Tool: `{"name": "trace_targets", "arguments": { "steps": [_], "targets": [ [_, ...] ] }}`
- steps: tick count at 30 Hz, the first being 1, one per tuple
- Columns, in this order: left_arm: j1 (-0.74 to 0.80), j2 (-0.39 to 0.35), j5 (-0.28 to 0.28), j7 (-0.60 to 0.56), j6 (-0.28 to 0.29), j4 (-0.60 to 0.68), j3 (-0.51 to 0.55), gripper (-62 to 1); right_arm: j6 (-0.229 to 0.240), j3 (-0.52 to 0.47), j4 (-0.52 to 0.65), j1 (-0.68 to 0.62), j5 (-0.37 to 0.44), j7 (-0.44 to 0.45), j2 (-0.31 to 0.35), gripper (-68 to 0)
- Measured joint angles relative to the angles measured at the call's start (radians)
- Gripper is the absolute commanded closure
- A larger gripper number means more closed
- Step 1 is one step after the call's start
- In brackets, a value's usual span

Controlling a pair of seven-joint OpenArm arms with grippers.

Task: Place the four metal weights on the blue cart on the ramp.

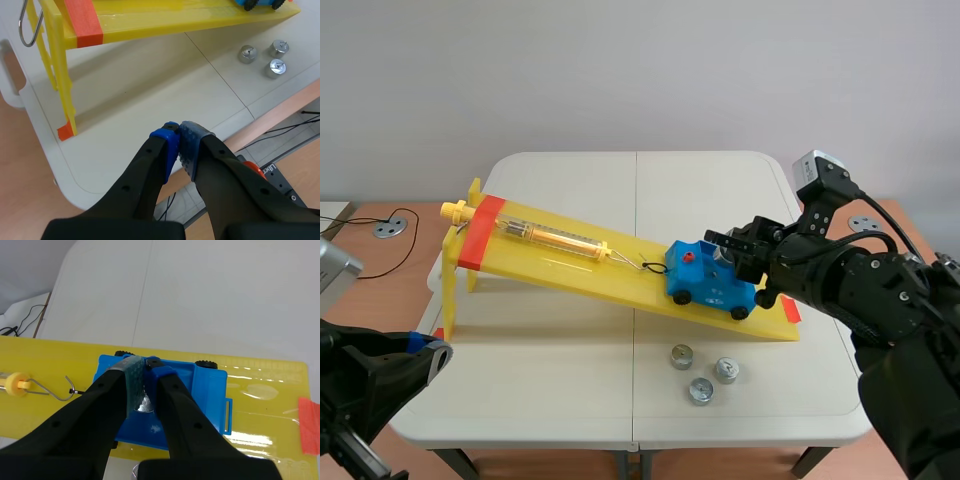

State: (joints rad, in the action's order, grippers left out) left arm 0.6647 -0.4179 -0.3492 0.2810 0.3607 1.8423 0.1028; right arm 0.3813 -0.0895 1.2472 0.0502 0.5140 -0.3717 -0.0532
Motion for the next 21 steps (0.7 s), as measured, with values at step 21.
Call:
{"name": "trace_targets", "arguments": {
  "steps": [21],
  "targets": [
    [0.0,0.0,0.0,0.0,0.0,0.0,0.0,-3.4,-0.013,0.0,-0.087,0.044,-0.089,0.038,-0.008,-0.7]
  ]
}}
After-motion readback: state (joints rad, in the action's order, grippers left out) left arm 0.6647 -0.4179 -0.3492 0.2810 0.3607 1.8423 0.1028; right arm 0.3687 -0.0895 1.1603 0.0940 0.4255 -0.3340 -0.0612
